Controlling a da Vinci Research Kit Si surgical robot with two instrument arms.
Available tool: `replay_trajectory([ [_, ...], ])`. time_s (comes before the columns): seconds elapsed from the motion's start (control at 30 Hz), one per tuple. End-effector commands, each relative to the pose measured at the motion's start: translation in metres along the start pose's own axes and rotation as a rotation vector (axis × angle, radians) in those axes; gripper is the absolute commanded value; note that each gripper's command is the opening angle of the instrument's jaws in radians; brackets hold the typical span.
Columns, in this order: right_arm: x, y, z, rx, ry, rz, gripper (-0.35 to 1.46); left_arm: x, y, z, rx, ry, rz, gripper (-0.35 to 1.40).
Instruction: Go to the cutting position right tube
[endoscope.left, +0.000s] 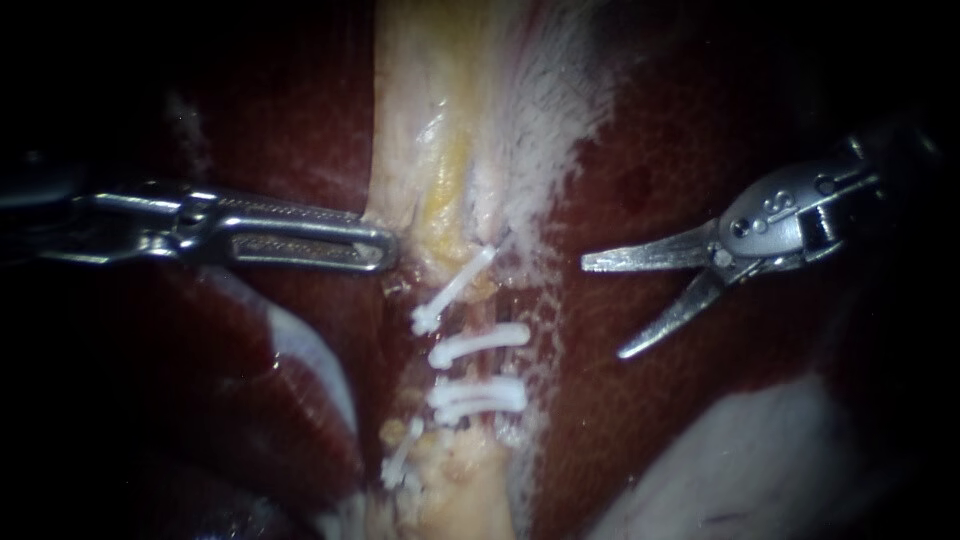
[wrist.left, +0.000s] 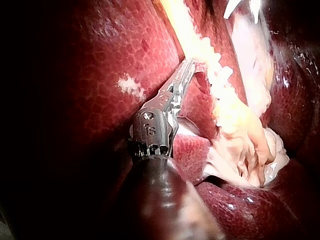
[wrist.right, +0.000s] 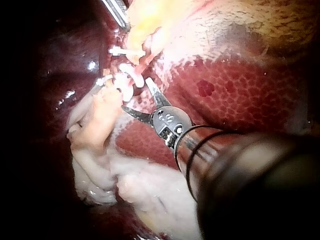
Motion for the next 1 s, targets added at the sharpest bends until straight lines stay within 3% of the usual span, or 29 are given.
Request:
replay_trajectory([
  [0.03,0.0000,0.0000,0.0000,0.000,0.000,0.000,1.43,0.0000,0.0000,0.0000,0.000,0.000,0.000,-0.35],
  [0.3,0.0000,-0.0002,0.0002,-0.003,-0.001,0.011,1.43,-0.0003,-0.0005,-0.0005,0.001,0.000,-0.002,-0.35],
  [0.63,-0.0015,-0.0019,0.0028,0.033,-0.001,0.045,1.43,-0.0017,-0.0011,-0.0025,0.009,0.005,-0.009,-0.35],
  [0.77,-0.0018,-0.0024,0.0042,0.045,-0.002,0.073,1.43,-0.0026,-0.0017,-0.0036,0.009,-0.011,-0.014,-0.35],
  [1.0,-0.0025,-0.0031,0.0055,0.061,-0.006,0.122,1.43,-0.0052,-0.0038,-0.0063,0.012,-0.074,0.002,-0.35],
])
